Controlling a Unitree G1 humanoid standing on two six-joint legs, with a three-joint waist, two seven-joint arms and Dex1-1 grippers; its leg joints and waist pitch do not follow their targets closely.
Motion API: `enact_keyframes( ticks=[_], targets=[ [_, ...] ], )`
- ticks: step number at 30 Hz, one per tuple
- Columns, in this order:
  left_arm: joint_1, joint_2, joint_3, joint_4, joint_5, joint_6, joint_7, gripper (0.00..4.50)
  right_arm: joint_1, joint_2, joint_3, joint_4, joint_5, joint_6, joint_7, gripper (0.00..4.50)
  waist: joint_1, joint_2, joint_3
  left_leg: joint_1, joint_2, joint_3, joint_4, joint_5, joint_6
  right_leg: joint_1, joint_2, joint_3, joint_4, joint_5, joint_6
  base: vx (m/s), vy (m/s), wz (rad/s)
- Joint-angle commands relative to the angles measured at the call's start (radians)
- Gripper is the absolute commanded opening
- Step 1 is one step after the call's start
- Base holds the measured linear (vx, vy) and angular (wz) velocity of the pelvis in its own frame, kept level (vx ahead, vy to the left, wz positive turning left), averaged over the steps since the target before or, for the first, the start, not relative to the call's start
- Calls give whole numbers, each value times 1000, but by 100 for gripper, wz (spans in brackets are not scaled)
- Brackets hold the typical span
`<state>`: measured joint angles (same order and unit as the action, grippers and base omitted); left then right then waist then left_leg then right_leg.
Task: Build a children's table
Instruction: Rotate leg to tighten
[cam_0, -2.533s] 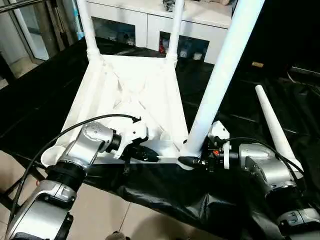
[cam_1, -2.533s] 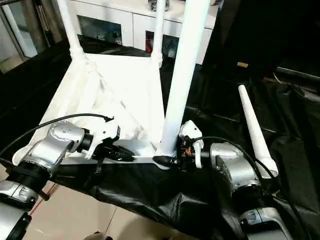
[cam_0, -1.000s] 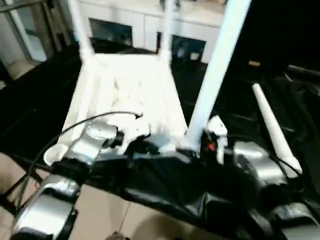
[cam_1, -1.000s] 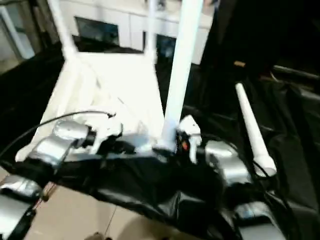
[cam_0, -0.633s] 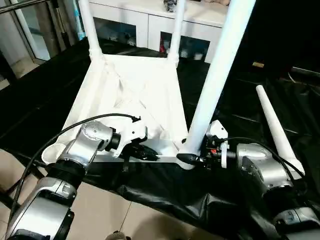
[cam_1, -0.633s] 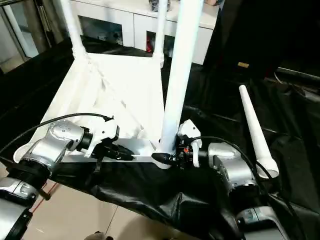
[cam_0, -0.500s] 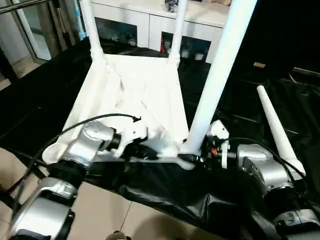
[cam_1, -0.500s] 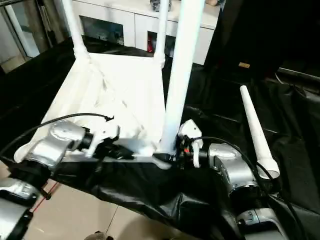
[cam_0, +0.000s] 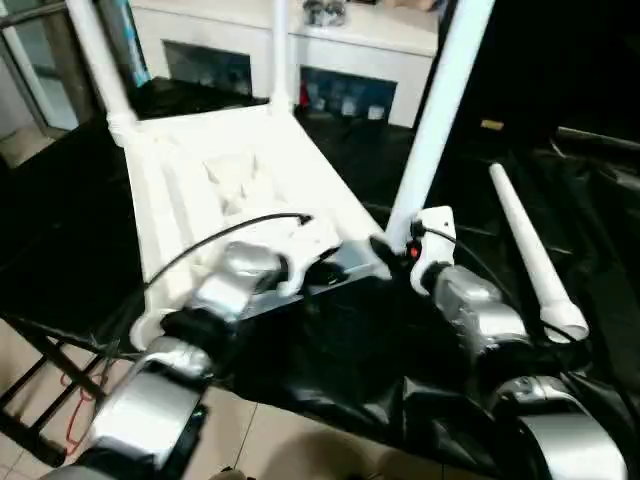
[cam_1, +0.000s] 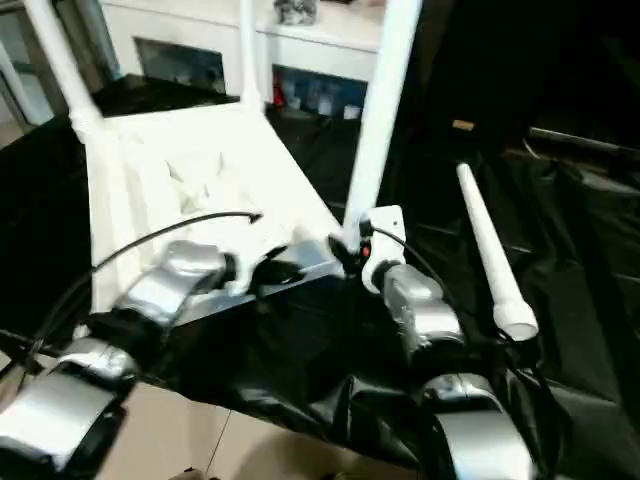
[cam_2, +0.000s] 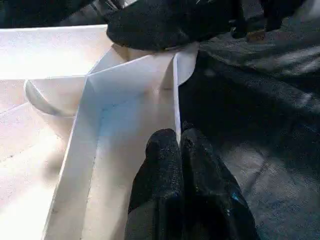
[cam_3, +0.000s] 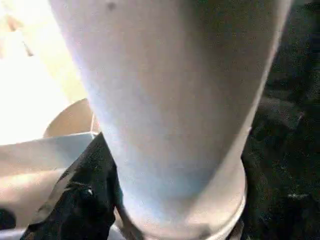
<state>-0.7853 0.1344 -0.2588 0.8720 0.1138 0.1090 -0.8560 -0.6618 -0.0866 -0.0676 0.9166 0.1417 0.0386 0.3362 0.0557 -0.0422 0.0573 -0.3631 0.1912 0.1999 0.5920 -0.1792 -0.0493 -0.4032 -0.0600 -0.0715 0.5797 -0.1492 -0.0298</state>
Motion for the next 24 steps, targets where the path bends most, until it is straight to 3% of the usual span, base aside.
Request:
enact_keyframes(
  ticks=[1,5,9,13,20,22,24],
  targets=[
    [-38,-53,4,-41,-21,-30,-5,0,3,54,36,58,-19,8,25,351,1,10,-72,17,46,-24,-70,-222,17,45,-93,51,-64,-267,-206,0,0,0],
    [-26,-38,-9,-49,-18,-45,-38,0,-4,51,55,63,-35,-23,59,389,1,10,-70,16,46,-23,-71,-221,27,47,-93,50,-63,-259,-217,0,0,0],
    [-1,7,-28,-72,-28,-74,-128,0,27,10,116,2,-40,-60,267,389,1,9,-70,14,47,-25,-71,-228,36,52,-93,50,-66,-275,-207,0,0,0],
    [28,50,-41,-109,-47,-101,-234,0,71,-39,160,-72,-36,-59,432,389,2,9,-70,15,51,-24,-72,-215,51,52,-92,51,-59,-240,-224,0,0,0],
    [53,122,-48,-121,-52,-148,-334,0,139,-130,205,-215,20,35,683,389,21,9,-68,18,58,-19,-73,-225,43,48,-90,49,-58,-257,-224,0,0,0],
    [55,141,-43,-117,-55,-158,-359,0,156,-155,216,-260,41,66,741,358,29,10,-66,19,57,-20,-74,-234,40,48,-91,50,-62,-291,-209,0,0,0],
    [57,157,-38,-120,-58,-160,-385,0,166,-172,226,-289,47,87,781,355,34,9,-68,20,58,-20,-73,-228,34,45,-93,50,-61,-295,-204,0,0,0]
  ],
)
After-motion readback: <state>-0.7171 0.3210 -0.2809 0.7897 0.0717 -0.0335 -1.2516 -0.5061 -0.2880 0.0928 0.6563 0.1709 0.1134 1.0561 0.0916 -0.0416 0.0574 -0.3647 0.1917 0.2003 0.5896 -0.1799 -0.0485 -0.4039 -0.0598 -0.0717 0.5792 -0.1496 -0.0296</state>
